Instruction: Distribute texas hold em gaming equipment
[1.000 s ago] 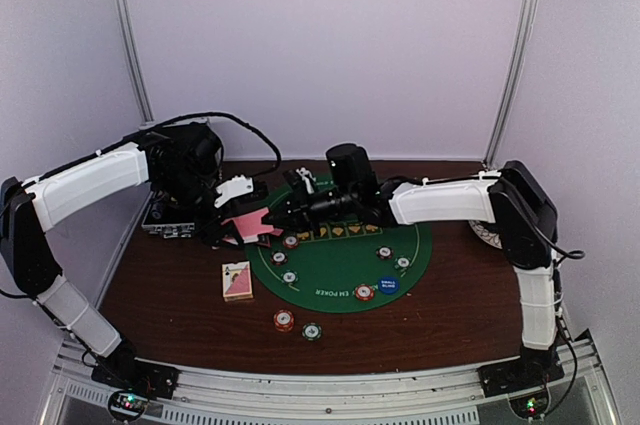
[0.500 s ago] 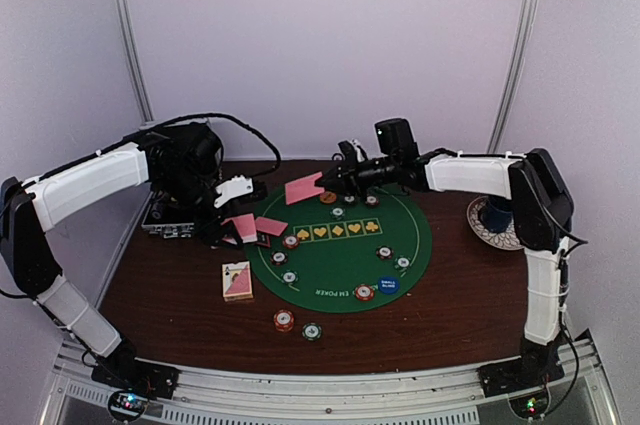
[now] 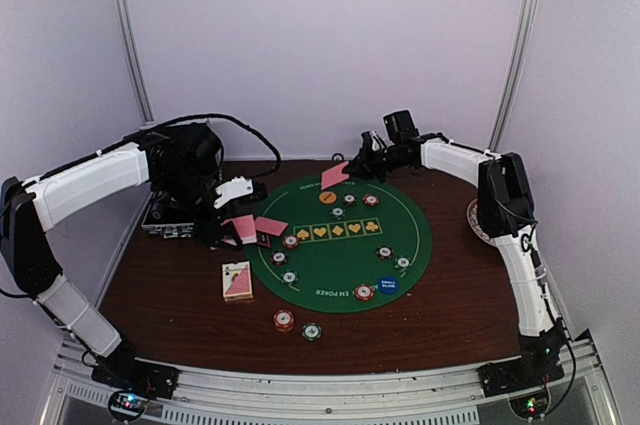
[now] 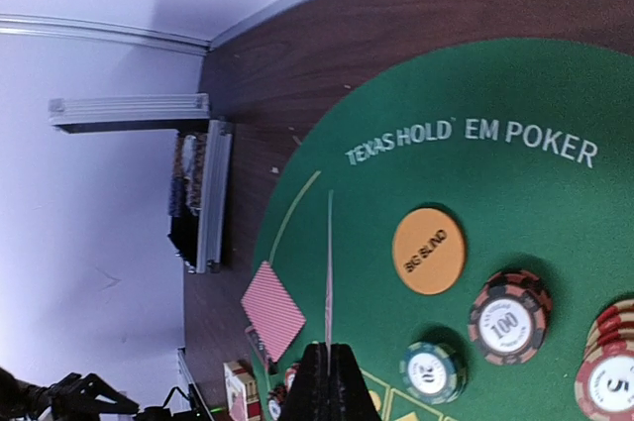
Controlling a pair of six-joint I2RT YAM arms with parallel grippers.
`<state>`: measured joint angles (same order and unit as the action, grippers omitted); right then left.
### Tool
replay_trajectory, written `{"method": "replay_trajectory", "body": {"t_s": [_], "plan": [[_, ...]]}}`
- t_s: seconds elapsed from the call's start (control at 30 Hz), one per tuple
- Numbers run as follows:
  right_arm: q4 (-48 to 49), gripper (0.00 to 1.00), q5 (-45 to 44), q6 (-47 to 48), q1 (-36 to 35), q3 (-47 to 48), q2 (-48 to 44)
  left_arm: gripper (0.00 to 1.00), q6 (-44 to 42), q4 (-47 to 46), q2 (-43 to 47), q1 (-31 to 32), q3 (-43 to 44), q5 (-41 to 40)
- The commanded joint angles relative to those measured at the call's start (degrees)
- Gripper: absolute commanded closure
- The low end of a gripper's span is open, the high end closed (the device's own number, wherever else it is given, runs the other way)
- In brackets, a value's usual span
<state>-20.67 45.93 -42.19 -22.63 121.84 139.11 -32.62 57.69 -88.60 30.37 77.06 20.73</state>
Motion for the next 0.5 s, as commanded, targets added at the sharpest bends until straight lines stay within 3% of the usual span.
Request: {"method": "replay_trajectory", "body": {"t_s": [0.0,0.2,0.47], "plan": [[-6.13,1.00,-3.82,3.29,-0.05,7.45,5.14,0.81,-0.31,0.09,-0.17,-0.22,1.52,1.05],[-4.07,0.98,-4.13,1.48,-0.12,9.85,8.84,0.81,-0.33,0.14,0.05,-0.22,1.10,1.16],[-7.11,0.61,-7.28,4.90,-0.09,12.02,9.04,0.81,-0.43,0.36,0.20,-0.22,0.91,1.22]]}}
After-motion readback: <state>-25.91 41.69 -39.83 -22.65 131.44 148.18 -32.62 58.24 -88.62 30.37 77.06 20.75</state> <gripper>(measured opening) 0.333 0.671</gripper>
